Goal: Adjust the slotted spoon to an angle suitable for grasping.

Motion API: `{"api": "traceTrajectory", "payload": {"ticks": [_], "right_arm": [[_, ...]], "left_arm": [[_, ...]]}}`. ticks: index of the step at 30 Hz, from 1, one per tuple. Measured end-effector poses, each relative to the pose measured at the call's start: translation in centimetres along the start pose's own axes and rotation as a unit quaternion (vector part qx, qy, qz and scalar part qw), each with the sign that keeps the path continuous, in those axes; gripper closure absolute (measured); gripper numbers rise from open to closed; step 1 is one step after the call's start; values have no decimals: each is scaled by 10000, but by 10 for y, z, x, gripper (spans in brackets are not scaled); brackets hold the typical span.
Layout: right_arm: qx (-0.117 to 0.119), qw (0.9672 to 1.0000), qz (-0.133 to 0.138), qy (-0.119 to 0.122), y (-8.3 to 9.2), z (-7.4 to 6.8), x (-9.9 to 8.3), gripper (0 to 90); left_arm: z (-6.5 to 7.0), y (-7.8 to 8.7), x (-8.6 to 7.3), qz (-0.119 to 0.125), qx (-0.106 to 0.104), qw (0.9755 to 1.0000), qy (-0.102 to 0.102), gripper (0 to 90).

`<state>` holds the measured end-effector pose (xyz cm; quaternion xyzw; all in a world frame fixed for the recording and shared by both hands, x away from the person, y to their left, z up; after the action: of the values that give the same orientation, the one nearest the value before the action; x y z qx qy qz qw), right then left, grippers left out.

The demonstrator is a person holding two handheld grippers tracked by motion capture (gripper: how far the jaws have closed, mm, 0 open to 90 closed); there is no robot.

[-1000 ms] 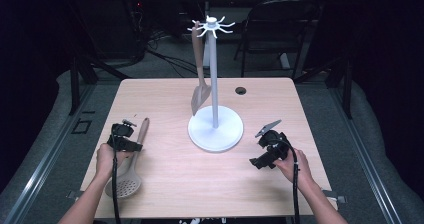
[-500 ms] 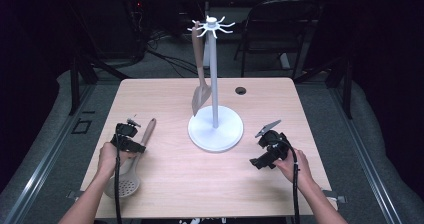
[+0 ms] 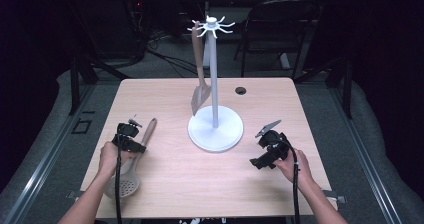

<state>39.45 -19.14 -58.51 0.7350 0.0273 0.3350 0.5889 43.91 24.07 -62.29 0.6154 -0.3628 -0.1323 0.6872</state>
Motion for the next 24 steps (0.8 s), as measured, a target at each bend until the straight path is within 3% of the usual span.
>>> {"api": "traceTrajectory", "payload": {"ticks": [6, 9, 18, 24], "right_arm": [[14, 10000, 21, -13, 1, 0, 0, 33], [-28, 10000, 4, 12, 2, 0, 0, 33], [-19, 10000, 9, 7, 2, 1, 0, 36], [-74, 10000, -24, 34, 1, 3, 0, 38]], "left_arm": [[0, 10, 1, 332, -30, 9994, 67, 737], [2, 18, 3, 628, -24, 9980, 91, 759], [3, 30, 3, 831, 54, 9965, 90, 765], [8, 42, 4, 1031, 107, 9946, -47, 765]]}}
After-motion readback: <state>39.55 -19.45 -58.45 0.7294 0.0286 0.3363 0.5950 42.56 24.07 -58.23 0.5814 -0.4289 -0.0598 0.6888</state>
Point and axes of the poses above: each handheld gripper's, and its own axes: y roughly backward along the jaws, x roughly out of its top, z roughly to its right, the point moved 8 cm from there along -y, roughly forward along the jaws, and after that the axes turned 15 degrees about -y, right-handed, at the moved point
